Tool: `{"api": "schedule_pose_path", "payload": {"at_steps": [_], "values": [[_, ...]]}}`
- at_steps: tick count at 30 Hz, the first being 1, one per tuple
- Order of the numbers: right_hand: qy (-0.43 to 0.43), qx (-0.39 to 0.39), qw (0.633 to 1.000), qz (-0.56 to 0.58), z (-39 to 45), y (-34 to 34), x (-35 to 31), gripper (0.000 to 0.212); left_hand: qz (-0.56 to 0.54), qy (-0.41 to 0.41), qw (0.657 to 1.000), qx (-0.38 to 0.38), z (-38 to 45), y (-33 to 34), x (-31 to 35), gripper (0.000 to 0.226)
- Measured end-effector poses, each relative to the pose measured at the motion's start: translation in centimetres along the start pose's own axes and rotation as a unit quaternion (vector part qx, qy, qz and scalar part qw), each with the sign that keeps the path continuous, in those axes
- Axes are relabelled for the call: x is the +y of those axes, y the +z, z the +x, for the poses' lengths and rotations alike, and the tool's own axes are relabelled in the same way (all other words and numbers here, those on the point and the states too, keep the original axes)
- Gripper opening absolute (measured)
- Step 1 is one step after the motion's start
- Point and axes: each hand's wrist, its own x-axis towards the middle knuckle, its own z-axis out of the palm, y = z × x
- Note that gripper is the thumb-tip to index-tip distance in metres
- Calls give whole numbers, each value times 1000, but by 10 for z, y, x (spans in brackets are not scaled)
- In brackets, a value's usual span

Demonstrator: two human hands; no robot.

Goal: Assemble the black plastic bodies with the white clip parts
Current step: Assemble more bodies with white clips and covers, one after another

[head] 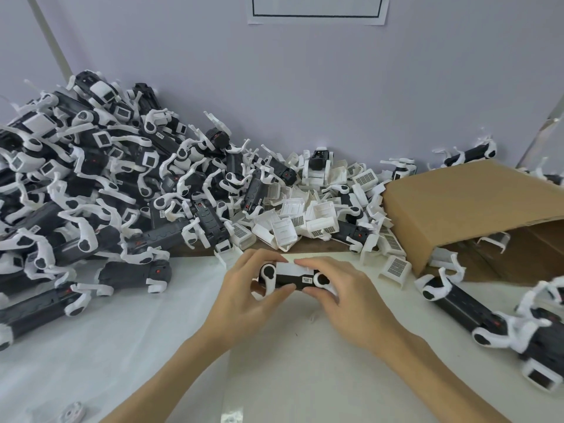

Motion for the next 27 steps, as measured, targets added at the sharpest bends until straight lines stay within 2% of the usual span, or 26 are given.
{"api": "schedule_pose_path", "payload": {"at_steps": [2,5,8,10,12,14,16,20,23,27], "values": [[0,13,1000,-7,1,-2,0,44,12,6,1000,6,2,0,4,31],[-8,28,998,52,0,-3,2,43,15,-5,1000,2,3,1,11,38],[-19,40,990,133,1,-1,3,44,-154,-130,980,-1,5,1,23,58],[-24,44,985,167,2,1,5,44,-174,-169,970,21,8,0,30,51],[-12,36,983,182,2,3,7,46,-116,-134,983,52,8,2,33,39],[13,14,981,194,2,4,8,59,-67,-76,992,69,5,5,35,40],[27,3,981,194,2,5,9,67,-12,-13,998,64,0,8,38,42],[41,-26,989,137,-3,5,11,64,95,82,992,29,-8,17,42,47],[36,-33,997,63,-6,4,10,60,85,72,994,20,-8,17,44,45],[57,-24,992,112,-3,4,10,54,-56,-4,998,-30,-1,9,47,33]]}}
